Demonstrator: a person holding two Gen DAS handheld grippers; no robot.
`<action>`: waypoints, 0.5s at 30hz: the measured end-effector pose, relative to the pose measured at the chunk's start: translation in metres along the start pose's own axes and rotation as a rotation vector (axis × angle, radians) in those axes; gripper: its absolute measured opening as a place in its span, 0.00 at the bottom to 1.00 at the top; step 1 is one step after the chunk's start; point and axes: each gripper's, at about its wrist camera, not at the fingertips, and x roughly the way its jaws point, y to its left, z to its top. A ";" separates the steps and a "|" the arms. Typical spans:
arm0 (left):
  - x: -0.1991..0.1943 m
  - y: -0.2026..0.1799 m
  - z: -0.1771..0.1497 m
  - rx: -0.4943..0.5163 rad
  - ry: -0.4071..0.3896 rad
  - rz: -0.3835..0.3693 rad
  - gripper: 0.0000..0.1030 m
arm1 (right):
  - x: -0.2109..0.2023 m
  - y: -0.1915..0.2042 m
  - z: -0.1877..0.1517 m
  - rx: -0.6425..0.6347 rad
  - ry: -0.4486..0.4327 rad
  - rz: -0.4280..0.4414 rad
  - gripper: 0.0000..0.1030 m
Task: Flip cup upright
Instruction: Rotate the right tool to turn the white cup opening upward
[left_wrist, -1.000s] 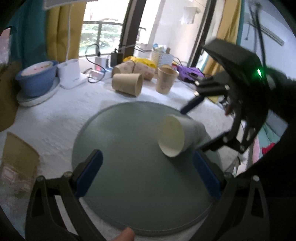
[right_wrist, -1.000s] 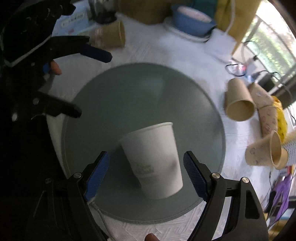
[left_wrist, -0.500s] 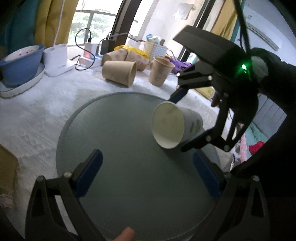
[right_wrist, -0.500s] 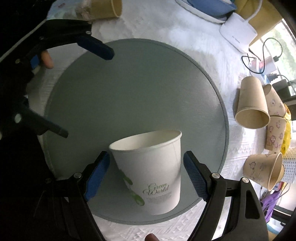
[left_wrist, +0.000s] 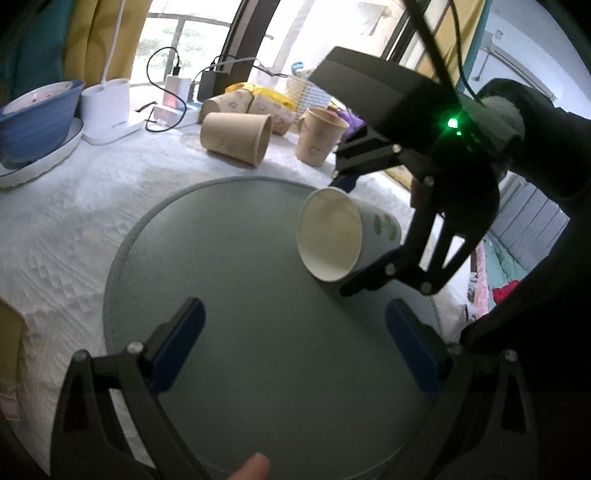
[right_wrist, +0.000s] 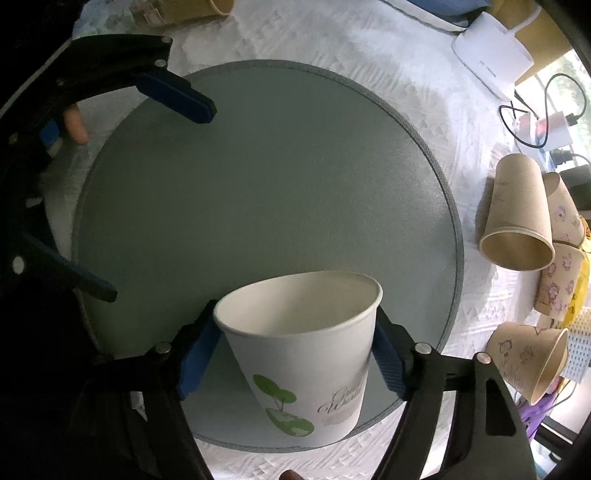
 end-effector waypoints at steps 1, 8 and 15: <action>0.000 0.000 0.000 -0.001 0.000 0.002 0.96 | 0.001 0.001 0.002 -0.003 0.008 -0.005 0.69; 0.002 0.000 0.001 0.004 0.001 0.010 0.96 | 0.009 -0.004 0.003 -0.004 0.014 -0.028 0.67; 0.003 -0.003 0.003 0.010 -0.001 0.020 0.96 | -0.001 -0.005 -0.008 0.033 -0.041 -0.043 0.67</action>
